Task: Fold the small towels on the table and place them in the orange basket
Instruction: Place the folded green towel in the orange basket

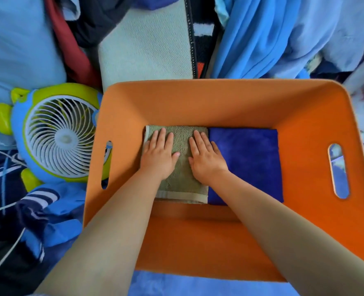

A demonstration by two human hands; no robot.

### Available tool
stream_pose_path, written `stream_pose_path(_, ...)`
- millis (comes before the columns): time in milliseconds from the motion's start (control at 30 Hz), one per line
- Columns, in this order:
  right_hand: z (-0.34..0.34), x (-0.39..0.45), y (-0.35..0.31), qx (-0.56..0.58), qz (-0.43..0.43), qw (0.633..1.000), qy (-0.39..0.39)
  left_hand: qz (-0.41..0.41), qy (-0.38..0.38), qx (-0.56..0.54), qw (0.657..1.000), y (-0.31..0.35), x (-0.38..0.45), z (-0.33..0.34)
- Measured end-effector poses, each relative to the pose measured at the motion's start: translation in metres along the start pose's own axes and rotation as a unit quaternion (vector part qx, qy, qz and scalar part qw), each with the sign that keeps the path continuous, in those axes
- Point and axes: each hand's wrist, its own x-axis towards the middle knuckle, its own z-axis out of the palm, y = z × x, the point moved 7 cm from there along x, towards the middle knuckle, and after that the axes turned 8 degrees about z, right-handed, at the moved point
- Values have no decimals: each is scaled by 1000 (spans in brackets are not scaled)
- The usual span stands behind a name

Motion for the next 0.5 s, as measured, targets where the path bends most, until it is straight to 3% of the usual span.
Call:
stream_pose_path(267, -72, -81, 7, 13, -25, 1000, -5, 1, 36, 89, 995, 26, -69, -99)
stream_pose_path(500, -203, -192, 1, 36, -52, 991, 120, -3, 129, 91, 987, 77, -176, -202)
